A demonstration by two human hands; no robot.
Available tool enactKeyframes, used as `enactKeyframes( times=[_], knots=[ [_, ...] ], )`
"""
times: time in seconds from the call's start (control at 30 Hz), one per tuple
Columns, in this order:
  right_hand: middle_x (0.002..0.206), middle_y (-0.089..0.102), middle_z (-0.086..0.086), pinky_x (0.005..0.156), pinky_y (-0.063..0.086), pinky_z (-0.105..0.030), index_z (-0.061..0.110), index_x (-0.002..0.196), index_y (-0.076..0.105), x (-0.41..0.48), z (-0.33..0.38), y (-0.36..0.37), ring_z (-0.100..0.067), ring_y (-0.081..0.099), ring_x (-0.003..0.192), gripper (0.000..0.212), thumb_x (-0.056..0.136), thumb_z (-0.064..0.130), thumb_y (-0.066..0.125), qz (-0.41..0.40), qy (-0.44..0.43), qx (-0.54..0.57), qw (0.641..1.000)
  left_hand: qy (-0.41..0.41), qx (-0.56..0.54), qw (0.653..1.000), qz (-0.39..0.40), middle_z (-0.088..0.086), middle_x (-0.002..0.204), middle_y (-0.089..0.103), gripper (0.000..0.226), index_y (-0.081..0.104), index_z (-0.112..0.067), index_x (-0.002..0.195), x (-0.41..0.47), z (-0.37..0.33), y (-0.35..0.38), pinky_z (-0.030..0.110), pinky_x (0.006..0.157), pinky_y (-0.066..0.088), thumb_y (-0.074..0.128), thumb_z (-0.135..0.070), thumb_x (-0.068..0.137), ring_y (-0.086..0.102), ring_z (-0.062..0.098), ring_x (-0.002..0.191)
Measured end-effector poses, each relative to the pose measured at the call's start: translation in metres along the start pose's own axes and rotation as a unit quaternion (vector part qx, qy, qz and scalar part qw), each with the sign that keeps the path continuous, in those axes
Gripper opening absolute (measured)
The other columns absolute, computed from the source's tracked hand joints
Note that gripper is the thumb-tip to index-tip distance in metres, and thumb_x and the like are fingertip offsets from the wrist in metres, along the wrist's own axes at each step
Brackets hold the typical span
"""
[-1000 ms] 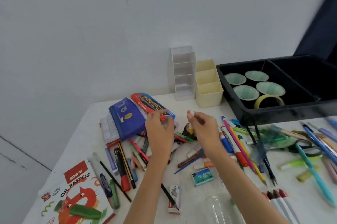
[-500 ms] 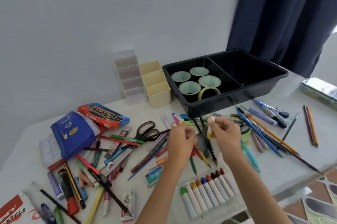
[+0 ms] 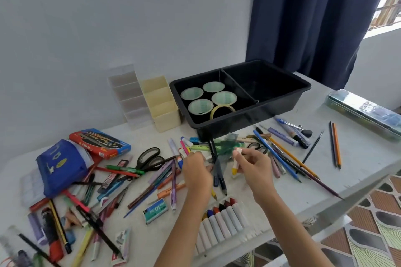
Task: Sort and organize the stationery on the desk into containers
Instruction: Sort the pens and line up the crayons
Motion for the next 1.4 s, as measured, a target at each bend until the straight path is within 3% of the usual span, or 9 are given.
enactKeyframes(
  times=[0.1, 0.27, 0.37, 0.53, 0.67, 0.8, 0.9, 1.0, 1.4],
  knots=[
    [0.079, 0.068, -0.014, 0.073, 0.056, -0.038, 0.025, 0.088, 0.066, -0.002, -0.001, -0.008, -0.017, 0.058, 0.068, 0.003, 0.088, 0.022, 0.065, 0.005, -0.001, 0.006, 1.0, -0.002, 0.057, 0.998, 0.007, 0.006, 0.106, 0.059, 0.022, 0.058, -0.01, 0.104, 0.001, -0.008, 0.001, 0.029, 0.082, 0.048, 0.064, -0.005, 0.084, 0.054, 0.021, 0.1],
    [0.078, 0.066, -0.018, 0.075, 0.055, -0.044, 0.021, 0.092, 0.068, -0.001, -0.004, -0.017, -0.022, 0.056, 0.067, 0.006, 0.087, 0.023, 0.066, 0.016, -0.002, 0.011, 1.0, -0.022, 0.08, 0.996, -0.013, 0.005, 0.097, 0.061, 0.009, 0.058, -0.011, 0.095, -0.001, -0.014, 0.002, 0.029, 0.079, 0.049, 0.062, -0.01, 0.087, 0.056, 0.018, 0.092],
    [0.073, 0.067, -0.013, 0.076, 0.057, -0.047, 0.021, 0.091, 0.068, 0.003, -0.008, -0.02, -0.034, 0.065, 0.076, 0.006, 0.086, 0.023, 0.068, 0.025, 0.01, 0.029, 0.999, -0.034, 0.026, 0.997, -0.066, 0.007, 0.099, 0.062, 0.012, 0.062, -0.007, 0.1, -0.006, -0.013, -0.002, 0.031, 0.077, 0.049, 0.059, -0.011, 0.088, 0.057, 0.02, 0.093],
    [0.073, 0.07, -0.006, 0.075, 0.059, -0.037, 0.015, 0.095, 0.069, 0.003, -0.011, -0.022, -0.022, 0.069, 0.075, 0.012, 0.084, 0.022, 0.069, 0.056, 0.03, 0.051, 0.997, -0.002, -0.116, 0.98, -0.159, 0.008, 0.096, 0.051, 0.018, 0.064, -0.001, 0.102, -0.017, -0.013, -0.017, 0.017, 0.063, 0.034, 0.049, -0.004, 0.092, 0.051, 0.019, 0.083],
    [0.078, 0.072, -0.008, 0.067, 0.058, -0.024, 0.013, 0.095, 0.069, -0.008, -0.008, -0.022, -0.02, 0.07, 0.075, 0.014, 0.083, 0.019, 0.07, 0.108, 0.03, 0.08, 0.99, 0.002, -0.219, 0.952, -0.215, 0.005, 0.094, 0.059, 0.023, 0.063, -0.002, 0.112, -0.035, -0.011, -0.032, 0.019, 0.072, 0.047, 0.056, -0.008, 0.092, 0.057, 0.013, 0.078],
    [0.08, 0.072, -0.008, 0.068, 0.058, -0.026, 0.012, 0.093, 0.072, -0.022, -0.006, -0.02, -0.022, 0.069, 0.078, 0.015, 0.08, 0.019, 0.073, 0.171, 0.008, 0.091, 0.981, 0.004, -0.287, 0.927, -0.242, -0.004, 0.088, 0.064, 0.016, 0.068, -0.006, 0.103, -0.066, -0.007, -0.046, 0.005, 0.07, 0.046, 0.062, -0.011, 0.089, 0.061, 0.006, 0.08],
    [0.077, 0.073, -0.006, 0.068, 0.056, -0.024, 0.013, 0.091, 0.073, -0.036, -0.006, -0.016, -0.019, 0.069, 0.075, 0.014, 0.079, 0.019, 0.073, 0.209, 0.0, 0.082, 0.974, -0.026, -0.301, 0.92, -0.25, -0.015, 0.087, 0.062, 0.016, 0.068, -0.013, 0.103, -0.089, 0.001, -0.055, 0.006, 0.069, 0.048, 0.062, -0.015, 0.089, 0.062, -0.001, 0.081],
    [0.078, 0.074, -0.005, 0.07, 0.056, -0.024, 0.009, 0.092, 0.072, -0.053, -0.005, -0.009, -0.018, 0.071, 0.075, 0.014, 0.079, 0.012, 0.072, 0.238, 0.005, 0.097, 0.966, -0.038, -0.327, 0.91, -0.252, -0.009, 0.092, 0.067, 0.016, 0.068, -0.014, 0.104, -0.111, 0.012, -0.063, 0.009, 0.073, 0.049, 0.06, -0.016, 0.09, 0.063, 0.0, 0.084],
    [0.072, 0.073, -0.001, 0.069, 0.058, -0.027, 0.016, 0.086, 0.073, -0.113, -0.007, 0.027, -0.016, 0.07, 0.07, 0.01, 0.077, 0.016, 0.077, 0.278, -0.057, 0.02, 0.959, -0.036, -0.248, 0.931, -0.266, -0.002, 0.096, 0.071, 0.018, 0.071, -0.011, 0.103, -0.161, 0.075, -0.096, 0.021, 0.082, 0.053, 0.062, -0.011, 0.088, 0.065, 0.007, 0.091]
  ],
)
Point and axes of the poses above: each hand's wrist, its own x-axis towards the middle knuckle, its own y-axis out of the palm, z = x × y, the point moved 5 cm from there along x, towards the middle knuckle
